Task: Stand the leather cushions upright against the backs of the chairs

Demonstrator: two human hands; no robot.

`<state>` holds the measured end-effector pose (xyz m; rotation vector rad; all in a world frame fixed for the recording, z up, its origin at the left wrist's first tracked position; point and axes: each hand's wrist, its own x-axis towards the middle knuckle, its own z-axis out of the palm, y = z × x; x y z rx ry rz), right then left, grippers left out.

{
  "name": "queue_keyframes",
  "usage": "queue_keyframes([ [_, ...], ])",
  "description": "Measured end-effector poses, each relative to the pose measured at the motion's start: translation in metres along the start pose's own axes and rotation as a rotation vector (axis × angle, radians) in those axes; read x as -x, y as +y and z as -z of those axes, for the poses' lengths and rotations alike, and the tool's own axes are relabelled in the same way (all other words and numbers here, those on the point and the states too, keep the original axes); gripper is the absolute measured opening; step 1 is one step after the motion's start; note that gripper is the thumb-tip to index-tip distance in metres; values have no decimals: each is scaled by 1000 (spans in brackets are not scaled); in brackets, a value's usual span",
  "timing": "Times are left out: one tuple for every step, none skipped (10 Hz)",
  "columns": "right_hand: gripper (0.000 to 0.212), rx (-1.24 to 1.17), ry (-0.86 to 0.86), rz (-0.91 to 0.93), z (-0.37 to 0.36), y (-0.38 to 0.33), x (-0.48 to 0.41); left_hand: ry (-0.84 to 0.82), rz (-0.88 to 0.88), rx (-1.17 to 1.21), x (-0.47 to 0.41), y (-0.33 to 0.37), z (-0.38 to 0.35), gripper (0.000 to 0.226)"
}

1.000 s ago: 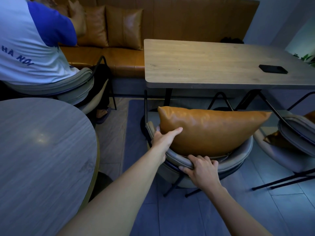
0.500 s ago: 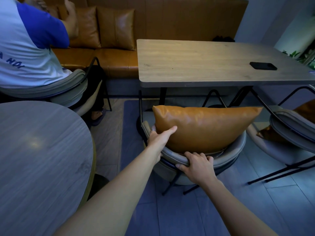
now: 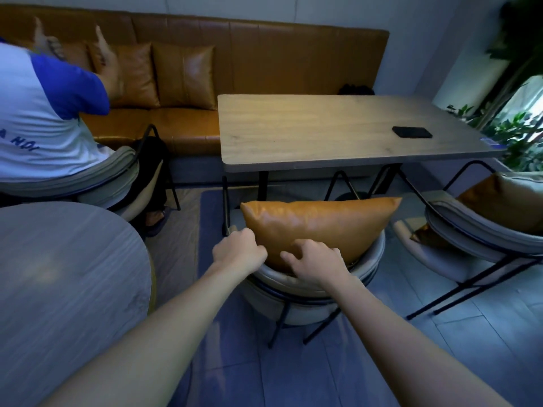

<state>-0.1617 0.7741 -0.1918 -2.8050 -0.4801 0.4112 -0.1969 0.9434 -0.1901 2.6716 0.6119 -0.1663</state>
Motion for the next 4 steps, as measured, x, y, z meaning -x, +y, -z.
queue_keyframes([
  [58, -26, 94, 31, 57, -14, 9, 148, -163, -110, 13, 25, 56, 22],
  [64, -16, 164, 48, 125, -28, 24, 327, -274, -182, 36, 58, 119, 35],
  [66, 25, 281, 89, 203, -43, 48, 548, -382, -246, 62, 95, 186, 39],
  [68, 61, 483, 111, 275, -52, 77, 606, -381, -328, 94, 127, 245, 58],
])
